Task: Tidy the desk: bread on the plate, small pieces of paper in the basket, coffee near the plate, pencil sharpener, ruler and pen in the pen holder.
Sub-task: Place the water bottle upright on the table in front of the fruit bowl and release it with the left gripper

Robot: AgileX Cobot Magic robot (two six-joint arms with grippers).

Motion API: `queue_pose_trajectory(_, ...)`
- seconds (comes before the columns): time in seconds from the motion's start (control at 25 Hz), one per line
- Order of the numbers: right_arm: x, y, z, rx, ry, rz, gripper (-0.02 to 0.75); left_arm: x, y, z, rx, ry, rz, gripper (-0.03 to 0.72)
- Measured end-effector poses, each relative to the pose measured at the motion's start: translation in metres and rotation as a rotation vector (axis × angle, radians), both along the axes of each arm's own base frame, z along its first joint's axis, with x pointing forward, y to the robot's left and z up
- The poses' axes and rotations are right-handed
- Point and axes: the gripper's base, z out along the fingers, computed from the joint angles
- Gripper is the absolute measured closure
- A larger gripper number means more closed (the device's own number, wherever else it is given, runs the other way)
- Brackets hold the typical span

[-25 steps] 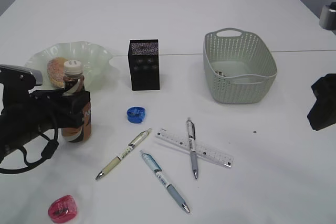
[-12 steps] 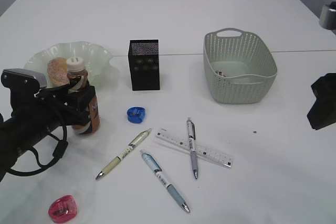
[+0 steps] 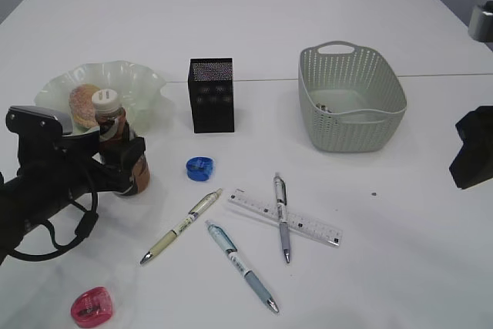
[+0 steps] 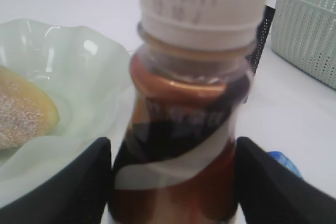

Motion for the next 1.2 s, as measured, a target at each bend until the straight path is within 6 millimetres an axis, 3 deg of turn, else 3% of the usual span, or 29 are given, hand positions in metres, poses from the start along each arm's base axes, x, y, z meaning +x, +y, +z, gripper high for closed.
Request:
queue_pose_trajectory(0.36, 0.000, 0.000, 0.000, 0.000, 0.000, 0.000, 0.332, -0.003, 0.002, 0.019, 0.029, 0.028, 0.003, 0.160)
queue_pose_trajectory(0.88, 0.000, 0.000, 0.000, 0.000, 0.000, 0.000, 0.332, -0.005, 0.001, 0.087, -0.009, -0.201, -0.011, 0.160)
queue_pose_trajectory(1.2, 0.000, 0.000, 0.000, 0.000, 0.000, 0.000, 0.332, -0.007, 0.026, 0.126, -0.027, -0.326, 0.086, 0.161)
